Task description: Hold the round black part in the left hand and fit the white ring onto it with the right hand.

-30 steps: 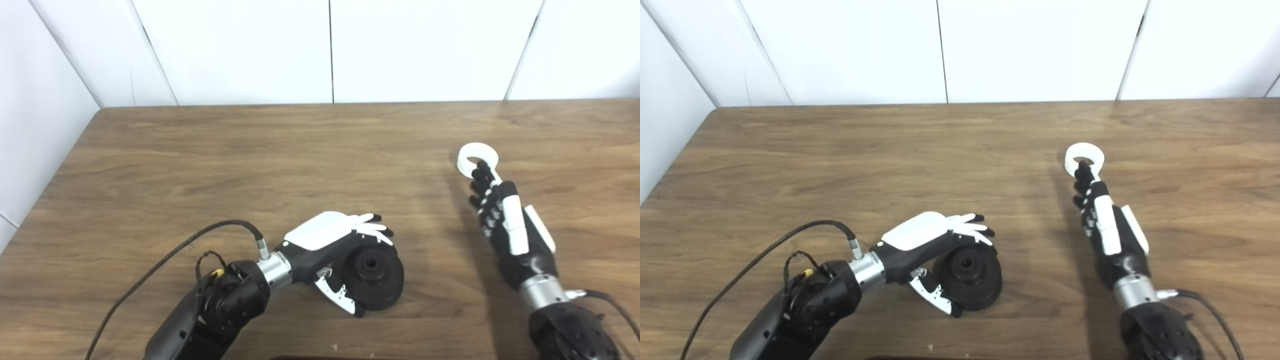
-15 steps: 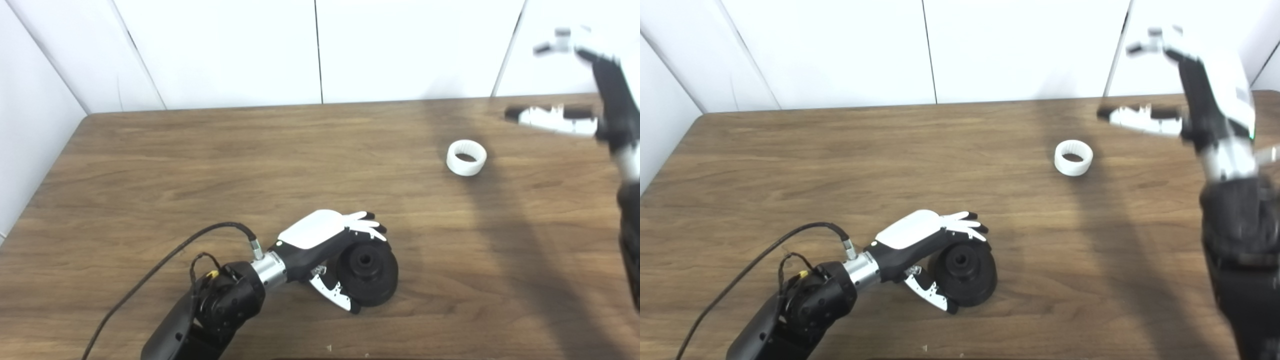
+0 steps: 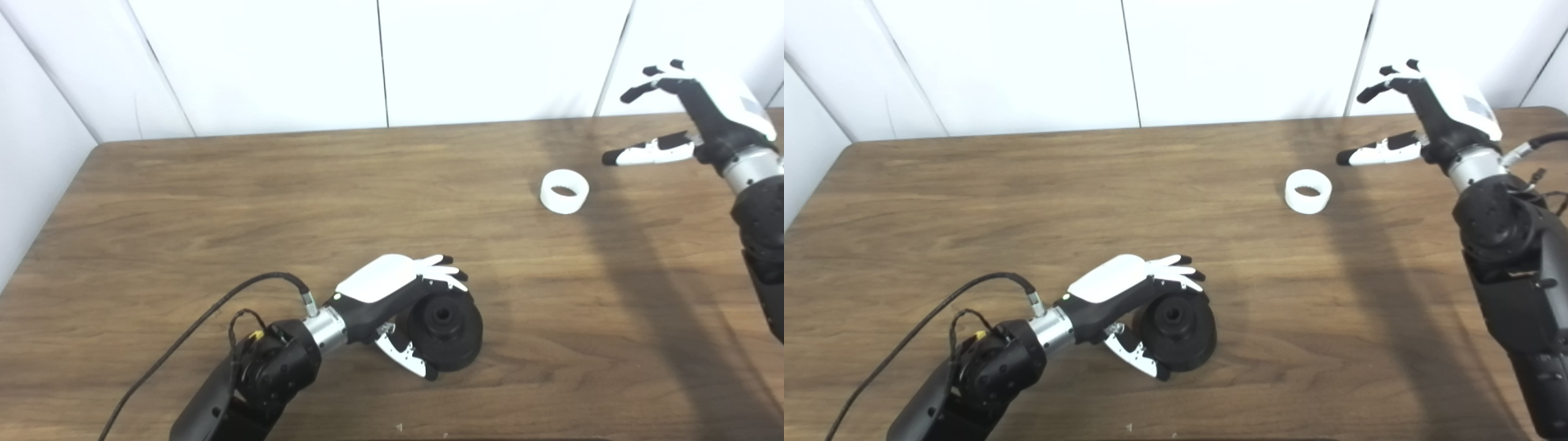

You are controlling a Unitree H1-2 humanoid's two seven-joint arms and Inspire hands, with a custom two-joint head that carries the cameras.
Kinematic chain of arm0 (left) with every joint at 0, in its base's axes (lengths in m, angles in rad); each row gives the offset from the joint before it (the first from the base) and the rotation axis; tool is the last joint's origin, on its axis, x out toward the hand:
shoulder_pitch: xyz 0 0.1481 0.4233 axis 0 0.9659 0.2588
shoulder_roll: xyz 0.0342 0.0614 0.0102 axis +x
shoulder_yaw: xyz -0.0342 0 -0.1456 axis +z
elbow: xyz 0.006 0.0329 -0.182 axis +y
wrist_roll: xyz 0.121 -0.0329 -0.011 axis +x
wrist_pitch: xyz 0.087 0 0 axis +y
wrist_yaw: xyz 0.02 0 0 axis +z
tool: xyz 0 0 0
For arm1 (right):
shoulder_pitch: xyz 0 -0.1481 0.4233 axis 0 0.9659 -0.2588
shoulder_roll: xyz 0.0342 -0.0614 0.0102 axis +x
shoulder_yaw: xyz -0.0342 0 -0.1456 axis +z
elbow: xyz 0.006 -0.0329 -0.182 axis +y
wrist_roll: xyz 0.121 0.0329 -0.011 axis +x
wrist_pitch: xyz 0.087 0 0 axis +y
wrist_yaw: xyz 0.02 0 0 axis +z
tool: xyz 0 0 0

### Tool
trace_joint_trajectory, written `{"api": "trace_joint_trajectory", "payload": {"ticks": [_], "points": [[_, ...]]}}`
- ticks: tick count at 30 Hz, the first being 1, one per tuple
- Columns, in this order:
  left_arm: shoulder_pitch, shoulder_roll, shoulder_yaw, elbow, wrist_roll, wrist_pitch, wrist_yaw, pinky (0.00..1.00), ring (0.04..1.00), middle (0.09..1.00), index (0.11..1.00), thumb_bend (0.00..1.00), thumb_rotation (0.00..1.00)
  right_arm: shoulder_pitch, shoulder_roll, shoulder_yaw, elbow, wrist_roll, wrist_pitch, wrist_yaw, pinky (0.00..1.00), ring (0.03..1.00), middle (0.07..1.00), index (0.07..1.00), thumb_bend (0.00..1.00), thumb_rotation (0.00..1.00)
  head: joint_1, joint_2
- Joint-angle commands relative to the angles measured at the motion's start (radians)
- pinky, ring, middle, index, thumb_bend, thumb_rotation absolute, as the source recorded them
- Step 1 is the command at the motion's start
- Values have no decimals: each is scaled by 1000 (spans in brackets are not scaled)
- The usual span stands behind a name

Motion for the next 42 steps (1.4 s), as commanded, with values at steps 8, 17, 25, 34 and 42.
{"api": "trace_joint_trajectory", "payload": {"ticks": [8,17,25,34,42], "points": [[2,29,-3,22,33,2,-10,936,978,904,638,874,198,-36,-42,28,8,7,2,68,1000,1000,954,693,1000,407,-6,0],[0,28,-3,33,39,-2,-4,936,980,907,644,882,197,-38,-71,67,-82,-7,68,185,987,1000,938,668,1000,426,-6,-1],[-11,28,-2,46,43,2,-7,918,981,908,637,886,192,-40,-79,76,-118,4,73,240,943,1000,936,672,1000,423,-6,-4],[-10,32,3,47,35,-2,-8,928,982,908,638,884,203,-36,-16,88,-25,-10,52,175,941,1000,937,683,1000,418,-9,-8],[-4,38,8,34,28,-4,-15,926,983,908,641,882,194,-57,26,89,92,4,5,108,973,1000,944,684,1000,400,-3,-9]]}}
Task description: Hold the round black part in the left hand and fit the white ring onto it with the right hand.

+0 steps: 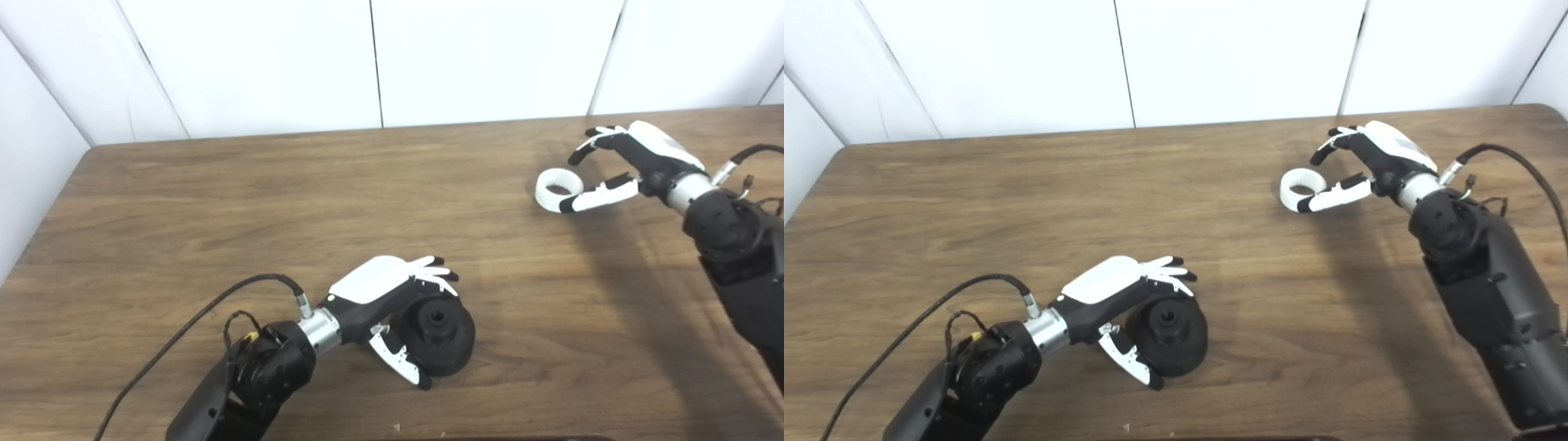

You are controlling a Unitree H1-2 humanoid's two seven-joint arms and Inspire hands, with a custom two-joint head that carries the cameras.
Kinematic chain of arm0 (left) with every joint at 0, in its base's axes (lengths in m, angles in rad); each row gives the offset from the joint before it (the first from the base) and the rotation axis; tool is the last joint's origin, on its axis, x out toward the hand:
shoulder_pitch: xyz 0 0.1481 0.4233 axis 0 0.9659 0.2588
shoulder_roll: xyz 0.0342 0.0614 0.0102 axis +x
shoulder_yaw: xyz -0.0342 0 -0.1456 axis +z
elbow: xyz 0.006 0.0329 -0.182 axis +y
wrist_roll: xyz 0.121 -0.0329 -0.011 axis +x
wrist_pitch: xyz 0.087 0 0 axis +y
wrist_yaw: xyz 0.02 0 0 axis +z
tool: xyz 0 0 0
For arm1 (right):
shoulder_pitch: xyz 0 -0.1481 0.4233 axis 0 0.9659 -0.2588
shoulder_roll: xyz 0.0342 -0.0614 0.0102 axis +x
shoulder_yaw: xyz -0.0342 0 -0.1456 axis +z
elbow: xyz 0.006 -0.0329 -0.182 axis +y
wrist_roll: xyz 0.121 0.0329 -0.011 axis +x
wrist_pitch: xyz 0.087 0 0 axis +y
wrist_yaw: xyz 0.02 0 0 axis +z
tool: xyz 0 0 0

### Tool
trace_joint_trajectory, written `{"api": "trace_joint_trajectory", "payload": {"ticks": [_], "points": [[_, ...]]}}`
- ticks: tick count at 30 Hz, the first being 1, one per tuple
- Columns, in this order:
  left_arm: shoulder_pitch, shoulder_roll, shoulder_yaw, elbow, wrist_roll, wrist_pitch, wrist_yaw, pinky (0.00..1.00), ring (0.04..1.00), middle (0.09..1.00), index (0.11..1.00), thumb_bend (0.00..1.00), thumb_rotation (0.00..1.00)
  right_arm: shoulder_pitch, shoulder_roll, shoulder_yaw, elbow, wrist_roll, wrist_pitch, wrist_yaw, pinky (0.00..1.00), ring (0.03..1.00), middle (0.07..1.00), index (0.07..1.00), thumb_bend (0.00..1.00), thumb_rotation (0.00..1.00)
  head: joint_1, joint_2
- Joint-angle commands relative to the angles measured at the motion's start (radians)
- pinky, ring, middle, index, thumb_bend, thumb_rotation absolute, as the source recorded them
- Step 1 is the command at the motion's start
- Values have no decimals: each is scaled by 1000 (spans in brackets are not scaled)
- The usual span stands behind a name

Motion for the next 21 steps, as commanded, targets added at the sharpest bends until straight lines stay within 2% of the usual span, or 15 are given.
{"api": "trace_joint_trajectory", "payload": {"ticks": [1,12,21], "points": [[0,35,3,9,19,6,-17,925,982,907,642,882,194,-64,-3,-10,10,1,-42,-46,974,1000,945,685,1000,397,0,2],[5,41,5,-3,17,4,-23,918,981,908,645,881,188,-95,20,-11,134,21,-88,-104,943,1000,948,686,1000,410,6,1],[10,43,3,-2,23,1,-22,913,976,905,654,887,210,-106,19,-15,169,40,-95,-133,947,1000,948,692,1000,407,6,1]]}}
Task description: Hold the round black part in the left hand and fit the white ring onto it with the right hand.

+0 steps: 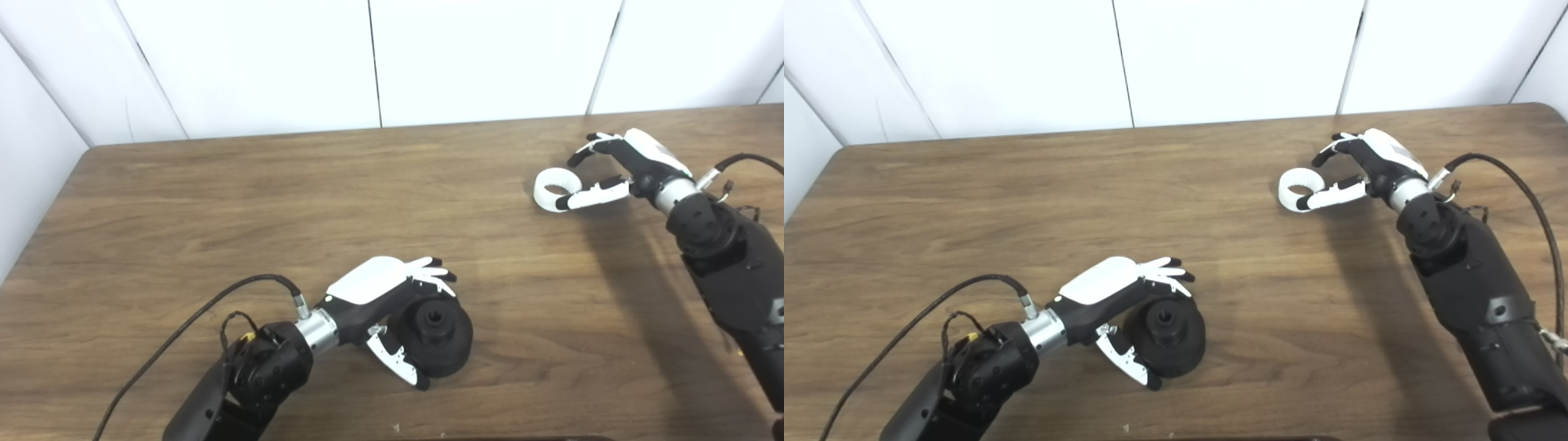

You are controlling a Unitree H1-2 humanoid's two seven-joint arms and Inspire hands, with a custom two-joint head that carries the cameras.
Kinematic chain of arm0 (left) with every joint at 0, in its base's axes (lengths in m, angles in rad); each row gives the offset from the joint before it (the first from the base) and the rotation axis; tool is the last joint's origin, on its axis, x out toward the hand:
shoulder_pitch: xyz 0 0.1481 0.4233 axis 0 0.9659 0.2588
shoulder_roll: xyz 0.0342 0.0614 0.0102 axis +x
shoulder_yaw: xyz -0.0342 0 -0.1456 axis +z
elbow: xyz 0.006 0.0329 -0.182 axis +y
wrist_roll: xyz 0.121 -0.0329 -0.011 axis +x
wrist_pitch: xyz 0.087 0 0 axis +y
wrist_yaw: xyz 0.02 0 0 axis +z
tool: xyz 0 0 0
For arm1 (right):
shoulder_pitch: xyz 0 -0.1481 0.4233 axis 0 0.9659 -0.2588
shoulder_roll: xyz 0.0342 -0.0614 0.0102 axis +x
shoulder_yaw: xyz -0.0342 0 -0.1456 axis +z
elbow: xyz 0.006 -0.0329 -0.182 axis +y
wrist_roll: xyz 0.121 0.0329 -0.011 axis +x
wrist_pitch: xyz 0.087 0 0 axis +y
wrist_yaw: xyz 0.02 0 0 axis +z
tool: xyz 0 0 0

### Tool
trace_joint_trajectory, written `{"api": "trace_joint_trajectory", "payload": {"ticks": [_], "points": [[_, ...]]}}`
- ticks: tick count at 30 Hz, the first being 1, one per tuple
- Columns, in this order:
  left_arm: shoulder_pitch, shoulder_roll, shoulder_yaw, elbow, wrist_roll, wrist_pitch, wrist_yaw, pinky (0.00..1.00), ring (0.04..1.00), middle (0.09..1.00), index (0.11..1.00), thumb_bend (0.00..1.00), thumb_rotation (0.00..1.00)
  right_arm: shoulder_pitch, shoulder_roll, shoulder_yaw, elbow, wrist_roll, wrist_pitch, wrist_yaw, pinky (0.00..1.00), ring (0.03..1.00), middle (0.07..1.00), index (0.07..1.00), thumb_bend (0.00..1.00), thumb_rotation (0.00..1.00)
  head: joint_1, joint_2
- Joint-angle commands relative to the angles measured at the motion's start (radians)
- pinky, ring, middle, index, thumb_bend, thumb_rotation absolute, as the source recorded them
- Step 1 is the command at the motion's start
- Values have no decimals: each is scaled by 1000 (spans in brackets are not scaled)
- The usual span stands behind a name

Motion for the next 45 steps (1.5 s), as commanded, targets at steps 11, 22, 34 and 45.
{"api": "trace_joint_trajectory", "payload": {"ticks": [11,22,34,45], "points": [[6,31,1,-1,15,9,-22,933,984,909,652,880,217,-57,-10,-7,-4,16,-41,-44,926,1000,945,693,1000,395,4,3],[7,30,3,-7,16,13,-23,929,983,908,649,884,197,-58,3,9,-3,6,-39,-47,954,1000,943,692,1000,413,7,12],[8,22,3,-9,9,24,-23,928,983,905,639,890,191,-55,29,13,-2,-3,-8,-46,1000,1000,946,695,988,370,7,15],[8,27,1,-11,12,23,-25,930,982,907,640,883,208,-52,39,10,25,-1,-31,-63,1000,1000,941,679,957,331,12,15]]}}
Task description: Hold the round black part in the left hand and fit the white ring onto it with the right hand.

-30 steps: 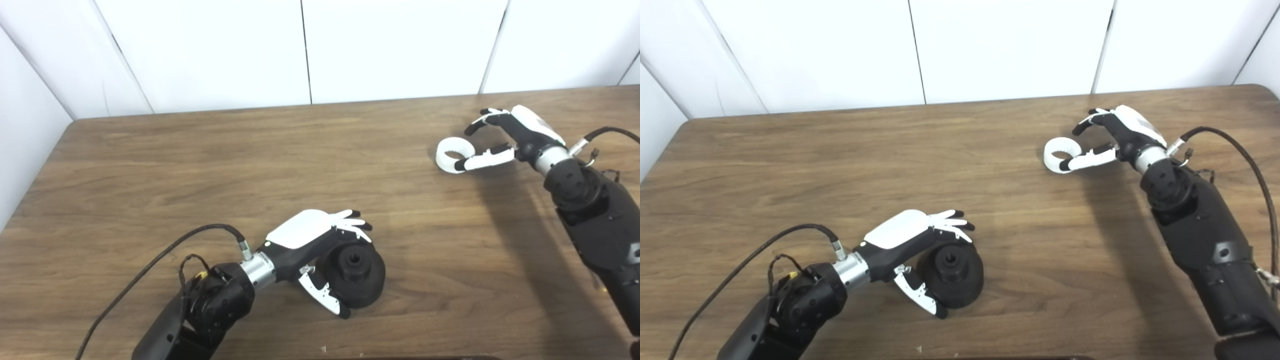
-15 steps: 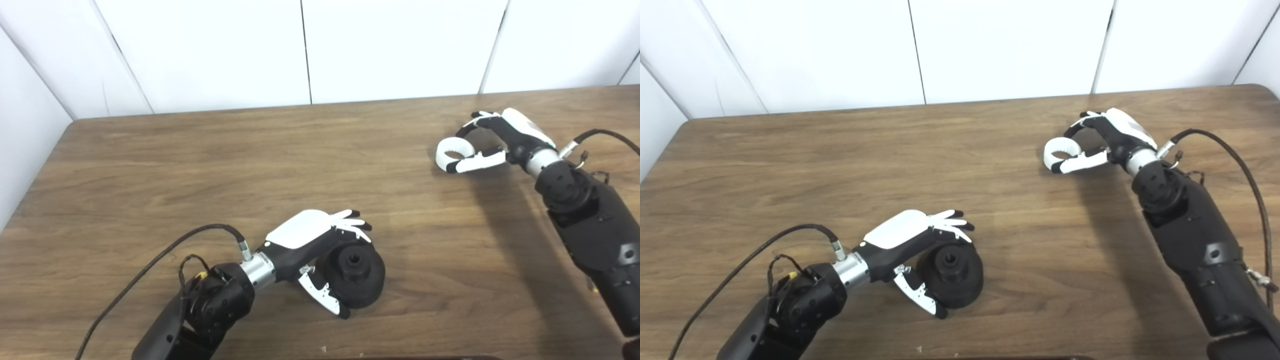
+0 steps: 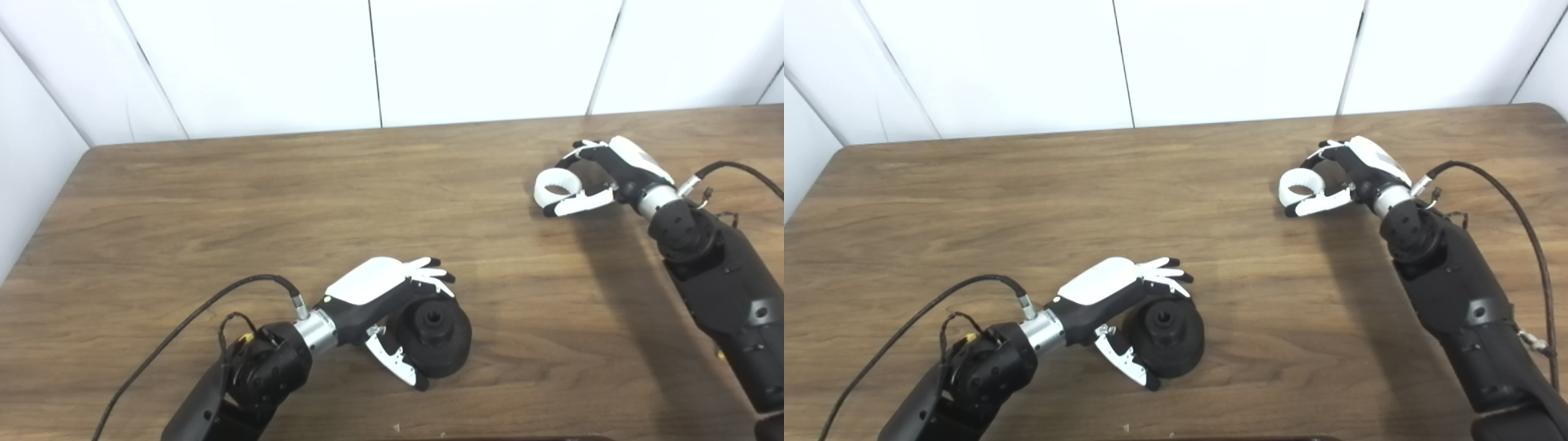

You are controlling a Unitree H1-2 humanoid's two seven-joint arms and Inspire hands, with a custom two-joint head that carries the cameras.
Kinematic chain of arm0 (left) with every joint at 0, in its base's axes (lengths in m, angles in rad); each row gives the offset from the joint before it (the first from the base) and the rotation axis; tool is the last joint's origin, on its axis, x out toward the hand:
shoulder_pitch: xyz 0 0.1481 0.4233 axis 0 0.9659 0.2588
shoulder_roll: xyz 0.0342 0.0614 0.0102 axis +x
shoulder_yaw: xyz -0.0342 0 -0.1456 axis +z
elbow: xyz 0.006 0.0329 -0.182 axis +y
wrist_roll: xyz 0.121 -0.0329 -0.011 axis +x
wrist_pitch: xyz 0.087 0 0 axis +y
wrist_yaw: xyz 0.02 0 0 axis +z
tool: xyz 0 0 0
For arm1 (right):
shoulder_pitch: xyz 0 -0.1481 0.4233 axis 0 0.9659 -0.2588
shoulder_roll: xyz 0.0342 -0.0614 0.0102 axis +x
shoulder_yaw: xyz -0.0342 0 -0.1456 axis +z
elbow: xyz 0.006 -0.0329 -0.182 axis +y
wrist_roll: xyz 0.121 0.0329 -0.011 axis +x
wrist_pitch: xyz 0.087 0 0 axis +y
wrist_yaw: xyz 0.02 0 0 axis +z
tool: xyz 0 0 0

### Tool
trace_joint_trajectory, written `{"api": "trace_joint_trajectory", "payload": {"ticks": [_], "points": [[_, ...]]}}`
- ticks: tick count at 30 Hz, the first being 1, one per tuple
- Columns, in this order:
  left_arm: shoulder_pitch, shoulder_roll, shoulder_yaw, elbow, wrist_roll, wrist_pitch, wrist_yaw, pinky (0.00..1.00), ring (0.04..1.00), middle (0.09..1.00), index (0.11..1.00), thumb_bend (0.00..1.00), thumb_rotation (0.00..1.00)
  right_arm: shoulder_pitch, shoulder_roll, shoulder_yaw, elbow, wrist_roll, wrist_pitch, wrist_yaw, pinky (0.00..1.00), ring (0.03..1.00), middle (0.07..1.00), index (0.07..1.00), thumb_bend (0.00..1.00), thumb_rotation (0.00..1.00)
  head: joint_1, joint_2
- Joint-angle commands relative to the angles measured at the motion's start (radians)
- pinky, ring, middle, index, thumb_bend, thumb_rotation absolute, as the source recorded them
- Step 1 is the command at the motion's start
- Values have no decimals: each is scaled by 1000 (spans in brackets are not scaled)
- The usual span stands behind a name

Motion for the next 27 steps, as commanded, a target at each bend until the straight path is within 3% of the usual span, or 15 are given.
{"api": "trace_joint_trajectory", "payload": {"ticks": [1,25,27], "points": [[5,27,-1,-3,15,8,-19,928,981,907,641,883,207,-49,-4,-10,-16,3,-31,-38,1000,1000,940,678,951,327,1,1],[11,31,-1,-9,18,11,-19,914,981,909,642,880,196,-31,6,-38,27,32,-118,-166,875,950,884,584,841,189,-2,6],[10,31,-1,-10,16,12,-22,918,983,910,643,877,194,-29,6,-40,26,36,-119,-170,875,949,884,529,653,164,-1,8]]}}
